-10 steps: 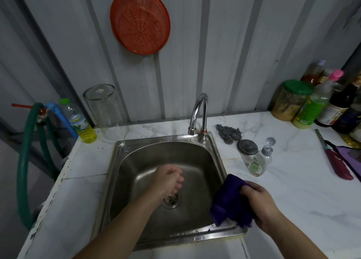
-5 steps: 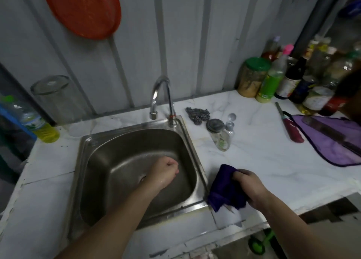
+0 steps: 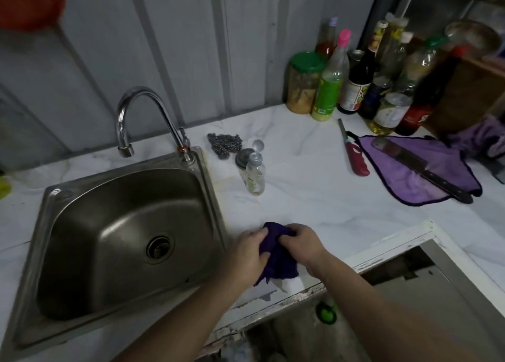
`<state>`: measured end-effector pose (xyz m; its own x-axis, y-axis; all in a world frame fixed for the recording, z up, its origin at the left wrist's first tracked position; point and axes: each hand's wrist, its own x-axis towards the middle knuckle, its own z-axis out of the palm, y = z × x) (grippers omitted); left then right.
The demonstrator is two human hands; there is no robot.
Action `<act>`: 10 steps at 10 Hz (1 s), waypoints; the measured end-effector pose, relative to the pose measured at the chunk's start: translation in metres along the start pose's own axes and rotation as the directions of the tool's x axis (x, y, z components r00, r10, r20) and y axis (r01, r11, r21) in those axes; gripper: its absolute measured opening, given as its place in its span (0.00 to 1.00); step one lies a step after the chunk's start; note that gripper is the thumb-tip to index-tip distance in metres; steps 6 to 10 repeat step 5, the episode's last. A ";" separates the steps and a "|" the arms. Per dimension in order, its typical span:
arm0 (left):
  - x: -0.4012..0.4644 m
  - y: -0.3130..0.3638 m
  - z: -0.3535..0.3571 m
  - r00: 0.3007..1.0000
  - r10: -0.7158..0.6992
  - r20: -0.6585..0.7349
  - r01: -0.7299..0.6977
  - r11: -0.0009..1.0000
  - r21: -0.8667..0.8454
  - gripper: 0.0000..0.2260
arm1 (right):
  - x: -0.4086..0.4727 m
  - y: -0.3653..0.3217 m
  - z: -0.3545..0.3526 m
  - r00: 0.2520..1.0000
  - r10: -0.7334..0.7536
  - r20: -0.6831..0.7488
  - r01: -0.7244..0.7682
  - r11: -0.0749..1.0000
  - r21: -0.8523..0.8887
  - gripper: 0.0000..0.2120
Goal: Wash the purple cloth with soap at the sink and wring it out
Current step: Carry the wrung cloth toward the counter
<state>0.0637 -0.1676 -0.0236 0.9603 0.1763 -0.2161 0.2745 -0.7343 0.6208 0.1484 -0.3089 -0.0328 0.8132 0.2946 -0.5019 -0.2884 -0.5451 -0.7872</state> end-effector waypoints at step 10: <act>-0.008 0.005 -0.005 0.993 -0.056 -0.107 0.077 0.978 0.196 0.11 | -0.009 -0.031 0.014 0.921 -0.389 -0.012 0.189 0.474 -0.860 0.11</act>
